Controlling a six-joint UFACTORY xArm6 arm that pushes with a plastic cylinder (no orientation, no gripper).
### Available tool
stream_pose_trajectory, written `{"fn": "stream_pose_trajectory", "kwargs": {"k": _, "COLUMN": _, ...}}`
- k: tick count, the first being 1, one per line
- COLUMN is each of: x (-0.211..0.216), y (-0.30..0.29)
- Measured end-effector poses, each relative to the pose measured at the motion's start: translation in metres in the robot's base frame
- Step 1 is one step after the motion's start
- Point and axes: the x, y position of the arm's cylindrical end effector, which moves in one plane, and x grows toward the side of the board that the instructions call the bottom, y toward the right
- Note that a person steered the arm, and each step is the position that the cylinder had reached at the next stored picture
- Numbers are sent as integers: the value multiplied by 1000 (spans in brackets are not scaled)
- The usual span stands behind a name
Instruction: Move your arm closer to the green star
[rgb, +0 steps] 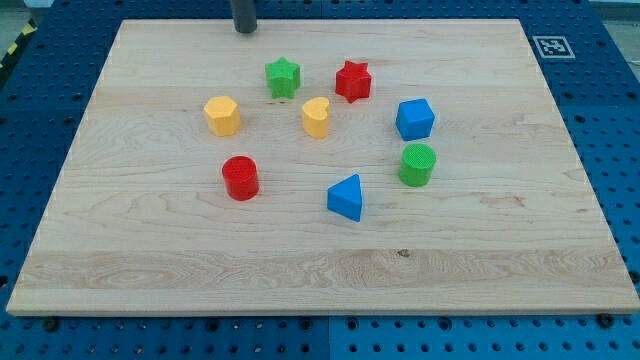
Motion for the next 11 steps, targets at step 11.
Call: {"fn": "stream_pose_trajectory", "kwargs": {"k": 11, "x": 66, "y": 77}}
